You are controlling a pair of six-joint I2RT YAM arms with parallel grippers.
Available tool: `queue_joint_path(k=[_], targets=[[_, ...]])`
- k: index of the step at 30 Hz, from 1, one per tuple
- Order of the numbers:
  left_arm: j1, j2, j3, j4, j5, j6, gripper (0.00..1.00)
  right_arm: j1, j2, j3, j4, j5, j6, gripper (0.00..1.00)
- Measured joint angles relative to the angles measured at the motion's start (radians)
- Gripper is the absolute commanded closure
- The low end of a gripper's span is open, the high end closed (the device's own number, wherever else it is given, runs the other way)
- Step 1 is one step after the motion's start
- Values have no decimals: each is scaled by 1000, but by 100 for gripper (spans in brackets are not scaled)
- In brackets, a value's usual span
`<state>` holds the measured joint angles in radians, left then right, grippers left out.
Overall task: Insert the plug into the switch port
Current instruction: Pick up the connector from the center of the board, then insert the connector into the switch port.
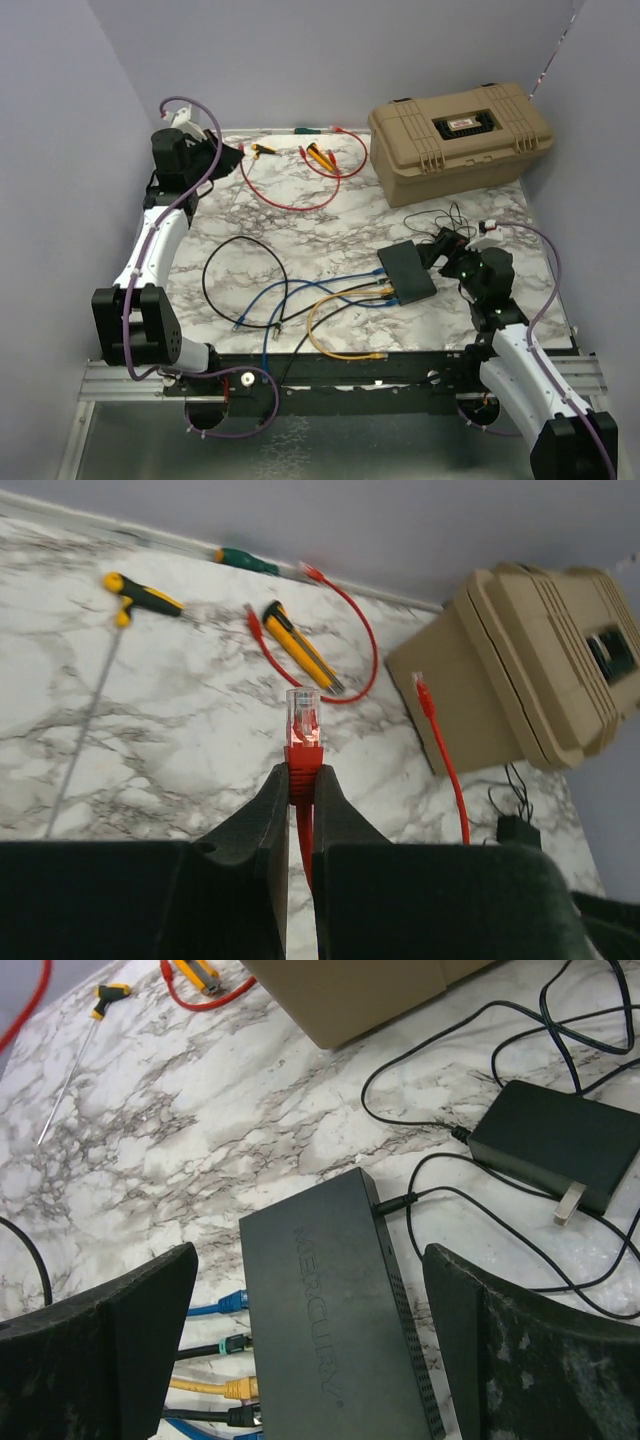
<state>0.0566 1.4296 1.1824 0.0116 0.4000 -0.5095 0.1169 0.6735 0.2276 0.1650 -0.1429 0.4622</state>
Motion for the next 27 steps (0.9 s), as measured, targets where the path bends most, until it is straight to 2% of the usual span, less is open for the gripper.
queue_joint_path(k=[9, 14, 20, 27], targets=[[-133, -7, -55, 2, 241, 87, 100, 0, 64, 34, -6, -39, -8, 3], [-225, -8, -93, -18, 329, 144, 100, 0, 105, 48, -36, -57, -8, 4], [-346, -8, -127, -104, 348, 230, 100, 0, 152, 79, -48, -76, -8, 6], [-534, -5, -153, -165, 292, 281, 100, 0, 230, 100, -63, -116, -10, 8]])
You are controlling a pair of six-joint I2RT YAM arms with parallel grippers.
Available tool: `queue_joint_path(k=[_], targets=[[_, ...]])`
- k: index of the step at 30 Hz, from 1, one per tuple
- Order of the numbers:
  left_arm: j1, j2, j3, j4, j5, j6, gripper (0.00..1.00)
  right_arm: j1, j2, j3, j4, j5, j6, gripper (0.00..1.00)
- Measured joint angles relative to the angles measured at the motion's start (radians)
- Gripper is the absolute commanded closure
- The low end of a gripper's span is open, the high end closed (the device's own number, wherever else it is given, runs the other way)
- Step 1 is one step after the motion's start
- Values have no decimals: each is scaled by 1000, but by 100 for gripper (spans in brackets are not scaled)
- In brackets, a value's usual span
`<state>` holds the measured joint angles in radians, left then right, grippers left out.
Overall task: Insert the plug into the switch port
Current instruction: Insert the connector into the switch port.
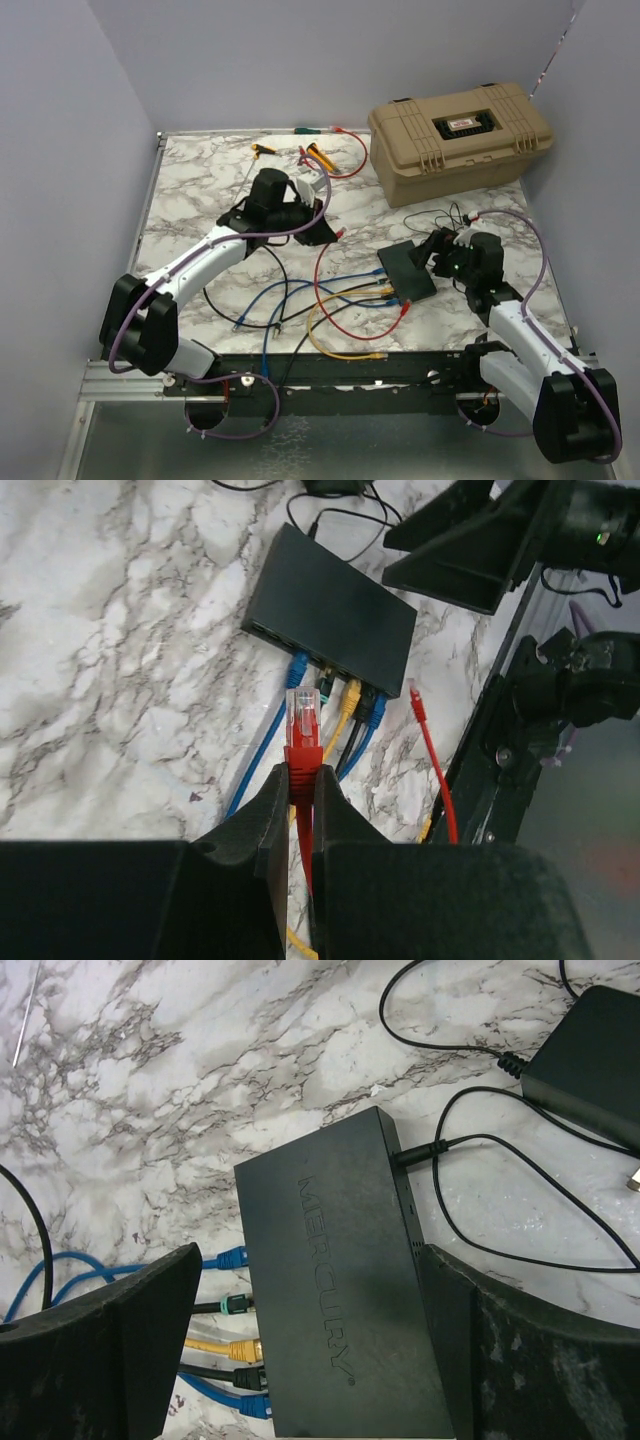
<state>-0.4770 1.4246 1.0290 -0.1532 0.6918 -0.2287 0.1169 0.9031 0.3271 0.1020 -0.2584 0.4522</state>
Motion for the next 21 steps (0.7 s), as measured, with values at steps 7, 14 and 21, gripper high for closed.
queue_joint_path(k=[7, 14, 21], targets=[[-169, 27, -2, -5, -144, 55, 100, 0, 41, 28, -47, -17, -2, 10], [-276, 147, -2, 44, -251, 122, 100, 0, 81, 44, -106, -20, -11, 17], [-306, 232, -6, 126, -275, 190, 100, 0, 171, 80, -134, -40, -23, 21]])
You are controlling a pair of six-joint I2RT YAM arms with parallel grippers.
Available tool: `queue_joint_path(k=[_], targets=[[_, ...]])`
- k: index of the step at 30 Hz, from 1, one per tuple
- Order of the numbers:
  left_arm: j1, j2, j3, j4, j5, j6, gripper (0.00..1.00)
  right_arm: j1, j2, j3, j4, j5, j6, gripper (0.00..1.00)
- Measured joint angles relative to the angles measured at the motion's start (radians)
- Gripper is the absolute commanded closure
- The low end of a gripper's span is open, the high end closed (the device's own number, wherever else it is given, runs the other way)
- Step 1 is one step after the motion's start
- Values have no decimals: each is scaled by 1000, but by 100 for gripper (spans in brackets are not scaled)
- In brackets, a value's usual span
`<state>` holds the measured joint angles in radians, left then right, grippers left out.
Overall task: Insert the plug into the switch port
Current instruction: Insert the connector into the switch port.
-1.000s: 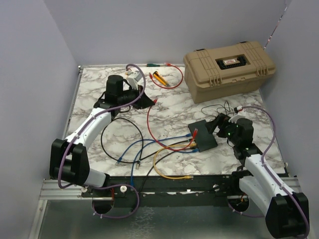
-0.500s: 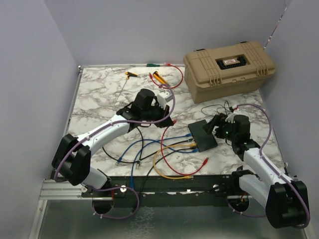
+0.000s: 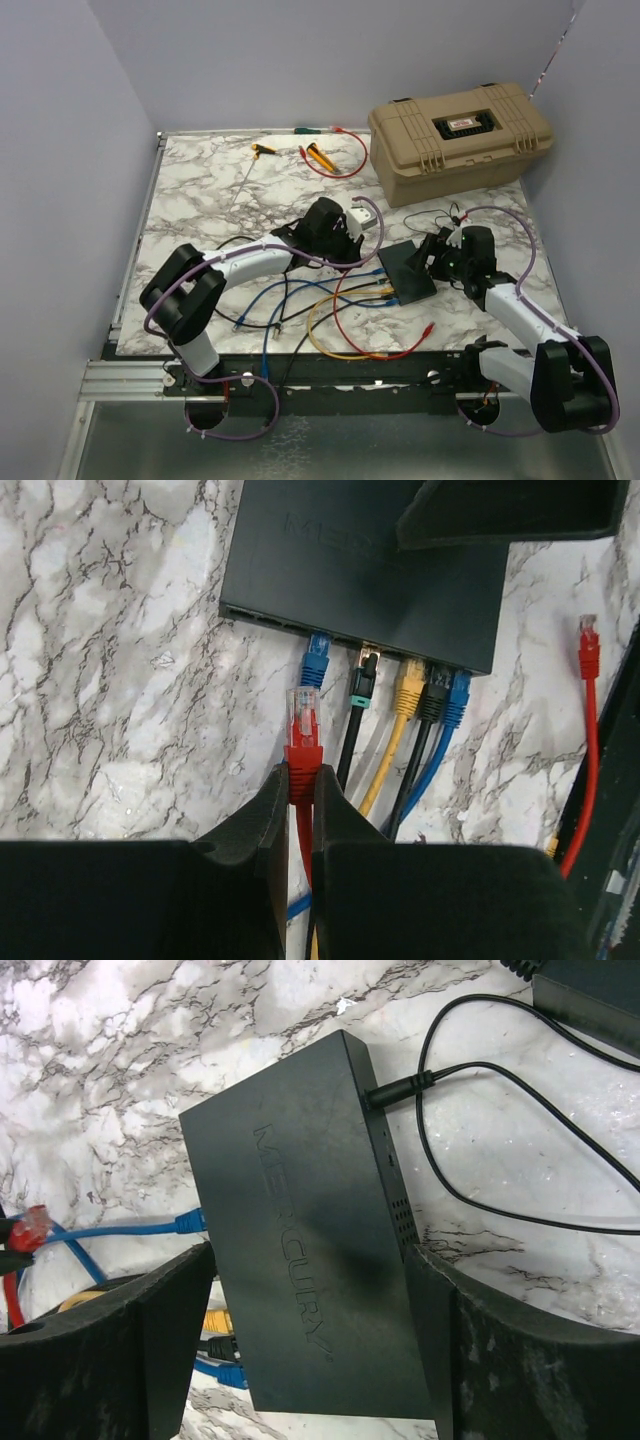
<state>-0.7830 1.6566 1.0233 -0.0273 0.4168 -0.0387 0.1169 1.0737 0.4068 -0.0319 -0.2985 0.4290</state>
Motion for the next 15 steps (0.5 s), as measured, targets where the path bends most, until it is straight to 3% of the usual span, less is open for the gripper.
queue_joint_path(k=[15], targets=[[-18, 182, 43, 29, 27, 140, 100, 0, 79, 18, 7, -6, -8, 21]])
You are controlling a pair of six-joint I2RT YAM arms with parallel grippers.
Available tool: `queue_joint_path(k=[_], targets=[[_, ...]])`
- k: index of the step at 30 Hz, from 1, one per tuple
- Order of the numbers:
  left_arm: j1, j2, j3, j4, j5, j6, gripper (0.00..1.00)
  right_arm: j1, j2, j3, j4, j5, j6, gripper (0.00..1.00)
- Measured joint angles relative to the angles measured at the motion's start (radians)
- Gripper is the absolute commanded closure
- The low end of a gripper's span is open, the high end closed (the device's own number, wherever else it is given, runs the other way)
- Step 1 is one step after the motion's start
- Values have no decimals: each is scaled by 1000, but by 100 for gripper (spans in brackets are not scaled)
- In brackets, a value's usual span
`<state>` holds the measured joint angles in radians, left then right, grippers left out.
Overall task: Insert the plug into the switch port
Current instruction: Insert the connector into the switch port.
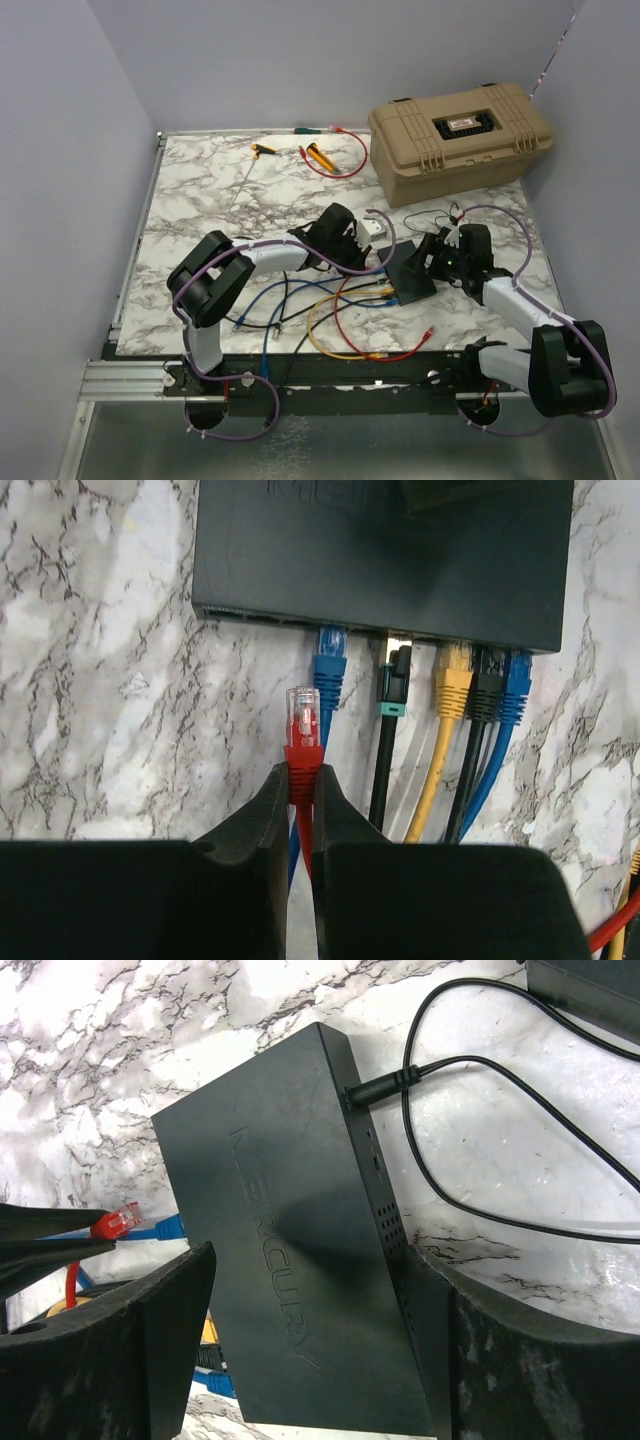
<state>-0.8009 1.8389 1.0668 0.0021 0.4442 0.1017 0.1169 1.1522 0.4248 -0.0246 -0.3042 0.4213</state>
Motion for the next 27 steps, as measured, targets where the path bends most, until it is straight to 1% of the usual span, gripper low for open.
queue_joint_path(k=[4, 12, 18, 27], targets=[[0, 16, 33, 0, 13, 27, 100, 0, 29, 13, 0, 0, 0, 21], [0, 62, 113, -68, 27, 84, 100, 0, 33, 48, -23, 36, 5, 21], [0, 80, 121, -108, 35, 101, 100, 0, 56, 98, -48, 77, 7, 21], [0, 109, 155, -121, 37, 102, 100, 0, 135, 100, -52, 78, 16, 21]])
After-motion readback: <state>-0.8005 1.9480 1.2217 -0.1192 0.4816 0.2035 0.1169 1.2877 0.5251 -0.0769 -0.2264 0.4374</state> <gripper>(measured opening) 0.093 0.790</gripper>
